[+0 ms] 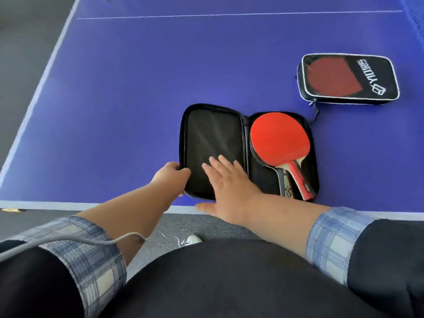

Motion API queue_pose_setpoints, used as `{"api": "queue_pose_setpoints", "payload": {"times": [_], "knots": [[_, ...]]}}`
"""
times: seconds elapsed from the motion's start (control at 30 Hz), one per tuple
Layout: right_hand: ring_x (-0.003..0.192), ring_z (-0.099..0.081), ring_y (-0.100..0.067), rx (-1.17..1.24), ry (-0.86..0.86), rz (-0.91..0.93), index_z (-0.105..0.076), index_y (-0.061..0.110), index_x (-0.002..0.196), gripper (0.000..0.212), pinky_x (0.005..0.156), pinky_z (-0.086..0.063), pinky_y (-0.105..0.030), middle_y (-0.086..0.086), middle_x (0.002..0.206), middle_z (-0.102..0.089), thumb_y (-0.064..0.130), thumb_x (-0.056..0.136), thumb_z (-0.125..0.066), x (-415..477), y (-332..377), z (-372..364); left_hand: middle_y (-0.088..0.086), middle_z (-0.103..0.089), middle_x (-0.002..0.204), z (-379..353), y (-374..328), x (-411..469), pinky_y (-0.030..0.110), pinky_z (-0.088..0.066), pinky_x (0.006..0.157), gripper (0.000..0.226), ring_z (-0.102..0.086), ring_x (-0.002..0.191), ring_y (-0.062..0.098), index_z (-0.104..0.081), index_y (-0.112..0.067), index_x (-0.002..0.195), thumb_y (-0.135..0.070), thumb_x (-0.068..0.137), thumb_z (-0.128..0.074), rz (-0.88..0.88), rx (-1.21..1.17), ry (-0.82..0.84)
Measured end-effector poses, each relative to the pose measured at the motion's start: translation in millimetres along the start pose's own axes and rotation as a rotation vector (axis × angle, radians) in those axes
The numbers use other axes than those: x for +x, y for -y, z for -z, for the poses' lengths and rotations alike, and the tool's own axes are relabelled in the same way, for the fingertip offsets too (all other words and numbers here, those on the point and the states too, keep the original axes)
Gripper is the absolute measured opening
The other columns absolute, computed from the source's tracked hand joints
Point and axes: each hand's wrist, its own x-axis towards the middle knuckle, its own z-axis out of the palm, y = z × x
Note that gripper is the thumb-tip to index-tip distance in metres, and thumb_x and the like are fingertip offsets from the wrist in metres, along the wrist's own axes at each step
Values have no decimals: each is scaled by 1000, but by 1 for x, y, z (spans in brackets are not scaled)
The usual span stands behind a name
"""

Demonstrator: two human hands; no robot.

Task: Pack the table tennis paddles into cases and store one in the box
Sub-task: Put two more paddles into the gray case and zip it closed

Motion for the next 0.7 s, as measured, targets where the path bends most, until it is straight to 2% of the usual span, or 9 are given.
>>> {"api": "queue_pose_setpoints", "payload": {"times": [0.1,0.17,0.23,0.3,0.37,0.43,0.5,0.57,0.7], "knots": [[154,-1,-24,77,2,-48,3,10,158,107,124,-9,-39,-10,168,-3,72,87,-48,-2,27,-2,6,-73,79,7,-9,-4,35,-63,66,20,-71,57,18,-62,-21,92,-32,78,-53,-99,-91,120],[152,-15,-23,172,-101,-127,-5,11,159,92,121,-20,-34,-10,166,-14,56,93,-53,-8,33,4,6,-74,73,6,-19,-9,36,-62,64,23,-73,60,21,-59,-18,96,-34,81,-56,-168,-125,188],[134,-48,-23,253,-262,-205,-20,20,157,73,96,-45,-33,-4,154,-42,38,95,-55,-20,33,13,5,-74,71,1,-31,-20,32,-60,59,30,-74,63,22,-55,-17,99,-42,84,-58,-266,-148,273],[102,-65,-21,326,-389,-287,-27,33,151,61,69,-47,-32,4,126,-63,26,95,-52,-38,32,20,3,-74,84,-8,-43,-31,30,-59,61,37,-74,68,17,-53,-20,100,-54,85,-55,-417,-118,341],[90,-65,-19,416,-441,-392,-33,41,145,53,67,-50,-35,9,110,-67,26,97,-48,-56,28,26,-3,-71,98,-17,-54,-39,36,-59,74,38,-72,80,11,-54,-27,102,-61,86,-49,-549,-97,392],[92,-64,-21,484,-532,-524,-49,35,132,34,73,-50,-37,11,102,-66,32,98,-48,-72,22,29,-6,-70,103,-29,-64,-45,42,-56,83,37,-68,92,14,-57,-34,103,-64,86,-43,-629,-24,432],[95,-63,-24,540,-657,-650,-59,24,114,21,79,-52,-39,7,99,-66,34,96,-53,-86,13,28,-10,-67,99,-41,-72,-46,38,-55,74,29,-64,88,15,-58,-42,107,-60,91,-42,-675,98,464],[100,-60,-24,598,-758,-767,-60,17,109,22,86,-53,-43,-1,103,-65,33,95,-59,-98,2,23,-19,-62,106,-53,-79,-45,27,-47,69,27,-58,85,6,-55,-50,117,-56,96,-41,-706,253,511],[95,-56,-24,621,-816,-983,-56,15,91,24,80,-54,-44,-2,94,-59,37,94,-62,-118,-23,7,-22,-52,136,-80,-92,-39,26,-39,85,34,-51,117,9,-46,-53,132,-52,100,-35,-754,463,611]]}}
